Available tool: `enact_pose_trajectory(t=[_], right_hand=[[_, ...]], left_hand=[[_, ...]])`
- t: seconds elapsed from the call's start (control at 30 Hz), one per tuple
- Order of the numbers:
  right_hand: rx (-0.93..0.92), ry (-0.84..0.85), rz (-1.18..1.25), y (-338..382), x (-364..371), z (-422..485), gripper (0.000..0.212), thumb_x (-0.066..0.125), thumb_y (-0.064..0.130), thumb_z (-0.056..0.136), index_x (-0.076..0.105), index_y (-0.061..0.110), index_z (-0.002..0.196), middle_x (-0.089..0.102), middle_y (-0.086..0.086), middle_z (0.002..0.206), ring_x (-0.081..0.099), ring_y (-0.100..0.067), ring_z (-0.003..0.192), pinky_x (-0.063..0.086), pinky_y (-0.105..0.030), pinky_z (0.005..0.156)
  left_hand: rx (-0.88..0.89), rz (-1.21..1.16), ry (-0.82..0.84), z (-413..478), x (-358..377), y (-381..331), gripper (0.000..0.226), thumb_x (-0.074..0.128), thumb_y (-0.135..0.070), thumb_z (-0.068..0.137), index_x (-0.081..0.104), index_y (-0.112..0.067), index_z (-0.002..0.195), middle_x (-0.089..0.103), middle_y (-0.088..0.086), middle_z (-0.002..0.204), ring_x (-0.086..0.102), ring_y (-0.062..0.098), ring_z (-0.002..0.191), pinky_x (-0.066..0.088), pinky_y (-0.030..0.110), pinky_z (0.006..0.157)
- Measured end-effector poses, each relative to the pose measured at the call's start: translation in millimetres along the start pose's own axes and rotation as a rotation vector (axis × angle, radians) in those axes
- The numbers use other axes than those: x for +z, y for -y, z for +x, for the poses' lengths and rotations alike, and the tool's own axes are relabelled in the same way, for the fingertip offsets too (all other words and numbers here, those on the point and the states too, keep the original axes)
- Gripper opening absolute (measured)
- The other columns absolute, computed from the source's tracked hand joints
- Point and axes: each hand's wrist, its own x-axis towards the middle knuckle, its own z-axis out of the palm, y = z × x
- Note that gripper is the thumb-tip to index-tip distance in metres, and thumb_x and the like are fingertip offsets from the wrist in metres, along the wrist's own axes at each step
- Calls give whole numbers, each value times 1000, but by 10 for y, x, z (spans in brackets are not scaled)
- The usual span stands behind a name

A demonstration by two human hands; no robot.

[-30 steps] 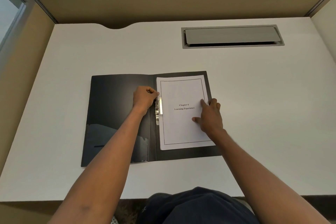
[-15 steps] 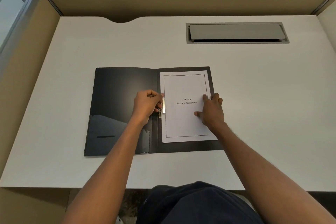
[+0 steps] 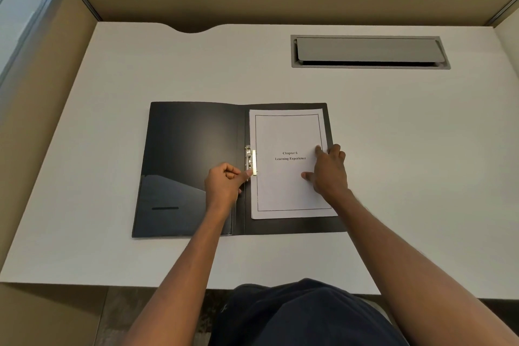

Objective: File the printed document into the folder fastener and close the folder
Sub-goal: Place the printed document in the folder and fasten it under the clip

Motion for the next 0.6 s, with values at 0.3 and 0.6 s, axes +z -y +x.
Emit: enact_pose_trajectory(t=[0.3,0.6], right_hand=[[0,3,10,-5,14,2,81,80,30,85,38,9,151,33,-17,144,34,-35,134,45,-42,107],[-7,-11,6,-20,23,8,79,81,30,85,39,8,149,33,-18,143,36,-35,132,46,-43,105]], left_hand=[[62,265,-78,-61,96,-19,36,83,-48,82,65,-17,79,66,-4,70,63,16,64,46,24,55],[39,313,-90,-104,91,-90,37,83,-49,81,64,-18,77,66,-4,69,62,16,63,36,20,52]])
